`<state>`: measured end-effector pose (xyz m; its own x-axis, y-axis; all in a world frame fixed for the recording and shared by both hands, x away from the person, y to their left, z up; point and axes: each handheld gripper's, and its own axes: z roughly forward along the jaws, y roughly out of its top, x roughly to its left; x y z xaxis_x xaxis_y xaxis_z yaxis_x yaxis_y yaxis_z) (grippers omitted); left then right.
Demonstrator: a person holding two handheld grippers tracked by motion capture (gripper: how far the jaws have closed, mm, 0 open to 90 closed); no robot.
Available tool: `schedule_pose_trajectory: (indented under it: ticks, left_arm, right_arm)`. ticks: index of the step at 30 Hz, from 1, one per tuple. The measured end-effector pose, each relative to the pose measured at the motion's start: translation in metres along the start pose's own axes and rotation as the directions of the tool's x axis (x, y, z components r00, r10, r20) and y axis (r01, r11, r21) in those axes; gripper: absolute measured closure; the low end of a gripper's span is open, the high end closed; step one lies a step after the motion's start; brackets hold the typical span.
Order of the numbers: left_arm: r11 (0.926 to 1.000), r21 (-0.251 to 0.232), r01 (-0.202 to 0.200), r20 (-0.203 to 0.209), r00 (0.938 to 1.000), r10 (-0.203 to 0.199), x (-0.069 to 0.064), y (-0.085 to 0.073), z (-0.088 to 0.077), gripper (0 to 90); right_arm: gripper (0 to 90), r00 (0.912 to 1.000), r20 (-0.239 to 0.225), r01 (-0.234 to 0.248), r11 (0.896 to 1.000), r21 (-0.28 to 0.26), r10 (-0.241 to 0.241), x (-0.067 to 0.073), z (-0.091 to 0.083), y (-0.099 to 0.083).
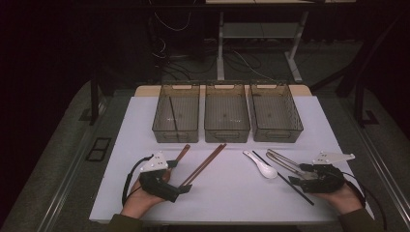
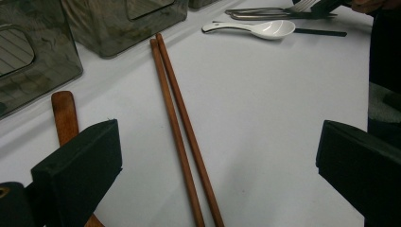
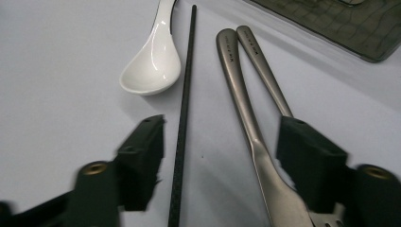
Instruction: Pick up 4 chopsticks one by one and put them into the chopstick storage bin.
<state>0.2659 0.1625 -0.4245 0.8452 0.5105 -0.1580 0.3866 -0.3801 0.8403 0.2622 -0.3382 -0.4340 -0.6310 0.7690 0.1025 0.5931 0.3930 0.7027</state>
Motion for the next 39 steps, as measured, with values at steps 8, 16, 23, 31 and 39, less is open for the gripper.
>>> schedule_pose_trajectory:
  ticks: [8,16,23,31,39]
  left_arm:
    - [1.0,0.004,-0.003,0.003,1.0,0.003,0.0,0.0,0.001,0.2]
    - [0.9999,0.005,-0.01,0.003,0.9999,0.01,0.0,0.0,0.001,0.3]
    - [1.0,0.002,-0.01,0.004,0.9999,0.01,0.0,0.0,0.002,0.2]
    - [1.0,0.004,-0.003,0.005,1.0,0.003,-0.001,0.0,0.002,0.3]
    - [1.0,0.004,0.0,0.006,1.0,0.0,0.0,-0.001,0.003,0.3]
  right_arm:
    - [56.4,0.9982,-0.051,0.033,0.999,0.037,-0.031,0.003,0.003,-0.001]
    - [70.9,0.9957,-0.08,0.054,0.994,0.096,-0.047,0.007,0.012,-0.001]
    - [76.6,0.9946,-0.09,0.062,0.991,0.116,-0.052,0.009,0.014,-0.001]
    - [84.0,0.995,-0.058,0.089,0.987,0.136,-0.081,0.011,0.015,0.001]
    - [84.6,0.9979,-0.047,0.052,0.988,0.148,-0.045,0.013,0.015,0.002]
